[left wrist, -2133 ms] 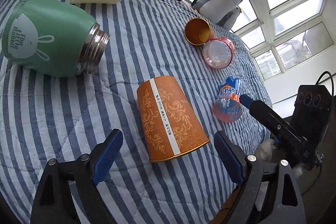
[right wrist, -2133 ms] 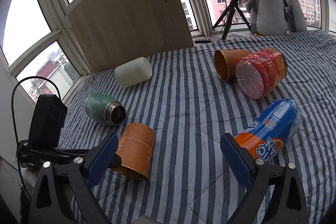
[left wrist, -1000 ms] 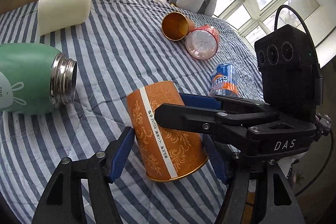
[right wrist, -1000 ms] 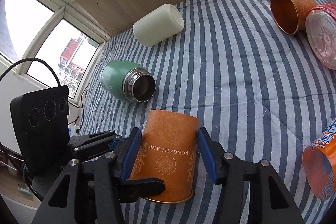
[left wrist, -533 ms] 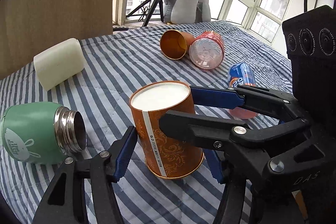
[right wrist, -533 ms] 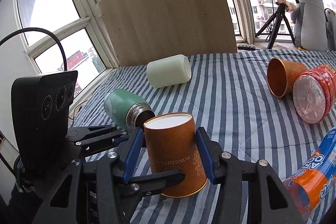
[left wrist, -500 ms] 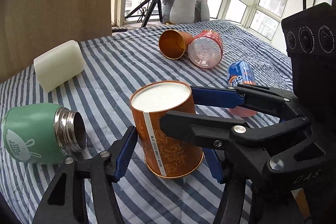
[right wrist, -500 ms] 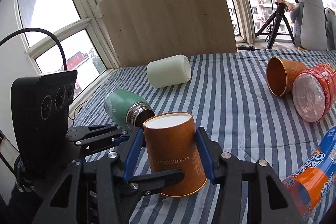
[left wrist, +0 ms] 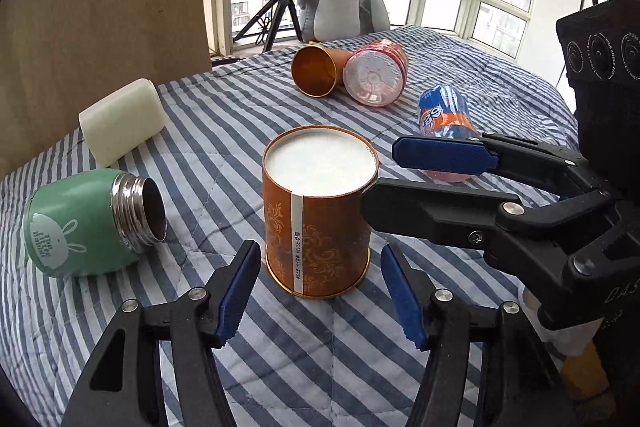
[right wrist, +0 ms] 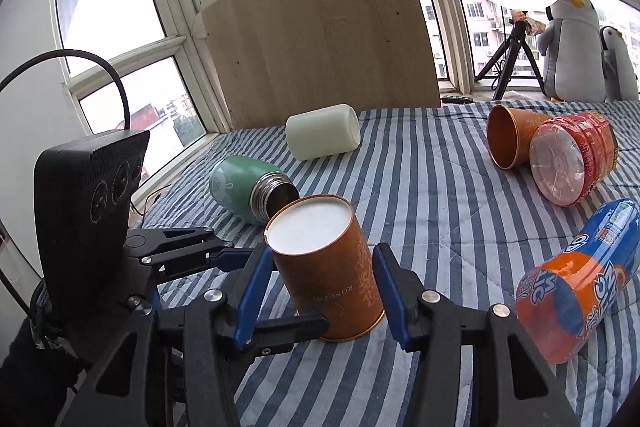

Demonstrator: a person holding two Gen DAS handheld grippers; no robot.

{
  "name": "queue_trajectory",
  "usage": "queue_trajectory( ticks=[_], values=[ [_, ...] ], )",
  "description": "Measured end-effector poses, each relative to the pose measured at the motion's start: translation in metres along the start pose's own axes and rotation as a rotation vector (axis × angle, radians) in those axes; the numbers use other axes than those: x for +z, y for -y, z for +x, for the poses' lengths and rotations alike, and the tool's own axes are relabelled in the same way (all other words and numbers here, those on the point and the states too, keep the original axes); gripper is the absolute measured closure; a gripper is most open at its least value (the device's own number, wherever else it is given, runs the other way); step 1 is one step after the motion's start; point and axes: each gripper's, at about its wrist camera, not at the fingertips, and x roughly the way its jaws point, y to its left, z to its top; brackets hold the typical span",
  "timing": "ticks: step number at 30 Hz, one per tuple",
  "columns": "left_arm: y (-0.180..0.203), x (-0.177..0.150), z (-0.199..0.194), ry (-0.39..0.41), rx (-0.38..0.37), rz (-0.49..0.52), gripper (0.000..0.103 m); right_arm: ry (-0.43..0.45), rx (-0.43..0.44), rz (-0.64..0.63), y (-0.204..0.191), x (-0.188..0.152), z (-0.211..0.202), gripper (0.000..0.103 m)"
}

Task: Flip cup upside down
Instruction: 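Rotate the left gripper to stand the cup upside down, rim on bedspread, then open the left gripper and pull back from the inverted cup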

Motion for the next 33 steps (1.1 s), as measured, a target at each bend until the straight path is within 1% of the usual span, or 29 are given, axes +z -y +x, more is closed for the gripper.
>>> queue_trajectory(
  ticks=[2, 3, 4, 5, 8, 10, 12, 14, 15, 18, 20, 23, 25, 27, 30, 33],
  values=[
    [0.000, -0.006, -0.009, 0.016, 0.000, -0.020, 0.033, 0.031, -0.018, -0.008, -0.002, -0.004, -0.011, 0.045],
    [0.001, -0.009, -0.014, 0.028, 0.001, -0.028, 0.029, 0.050, -0.030, -0.016, -0.003, -0.006, -0.017, 0.043],
    [0.001, -0.012, -0.020, 0.046, 0.012, -0.032, 0.025, 0.069, -0.046, -0.025, -0.005, -0.008, -0.023, 0.040],
    [0.002, -0.016, -0.026, 0.066, 0.028, -0.038, 0.024, 0.088, -0.067, -0.035, -0.006, -0.011, -0.029, 0.037],
    [0.006, -0.026, -0.044, 0.121, 0.057, -0.057, 0.018, 0.144, -0.122, -0.068, -0.012, -0.019, -0.045, 0.030],
    [0.011, -0.032, -0.056, 0.176, 0.096, -0.062, 0.007, 0.184, -0.166, -0.091, -0.015, -0.022, -0.054, 0.029],
    [0.018, -0.038, -0.070, 0.255, 0.163, -0.057, 0.005, 0.215, -0.200, -0.115, -0.017, -0.025, -0.060, 0.028],
    [0.025, -0.044, -0.083, 0.338, 0.224, -0.063, 0.001, 0.252, -0.235, -0.133, -0.019, -0.028, -0.066, 0.024],
    [0.029, -0.048, -0.090, 0.381, 0.250, -0.063, 0.000, 0.269, -0.248, -0.143, -0.021, -0.029, -0.067, 0.024],
    [0.040, -0.056, -0.102, 0.461, 0.347, -0.054, 0.000, 0.325, -0.300, -0.168, -0.024, -0.034, -0.072, 0.023],
    [0.043, -0.059, -0.109, 0.503, 0.381, -0.065, 0.000, 0.350, -0.321, -0.176, -0.027, -0.036, -0.074, 0.023],
    [0.047, -0.063, -0.119, 0.551, 0.400, -0.088, 0.000, 0.379, -0.350, -0.179, -0.029, -0.038, -0.078, 0.023],
    [0.049, -0.064, -0.122, 0.597, 0.439, -0.094, 0.000, 0.398, -0.366, -0.172, -0.028, -0.036, -0.081, 0.023],
    [0.052, -0.067, -0.124, 0.620, 0.472, -0.092, 0.000, 0.423, -0.393, -0.167, -0.029, -0.037, -0.083, 0.023],
    [0.052, -0.069, -0.123, 0.624, 0.479, -0.093, 0.000, 0.448, -0.401, -0.156, -0.027, -0.038, -0.085, 0.023],
    [0.049, -0.070, -0.123, 0.627, 0.482, -0.109, 0.000, 0.449, -0.396, -0.144, -0.024, -0.040, -0.084, 0.023]
  ],
)
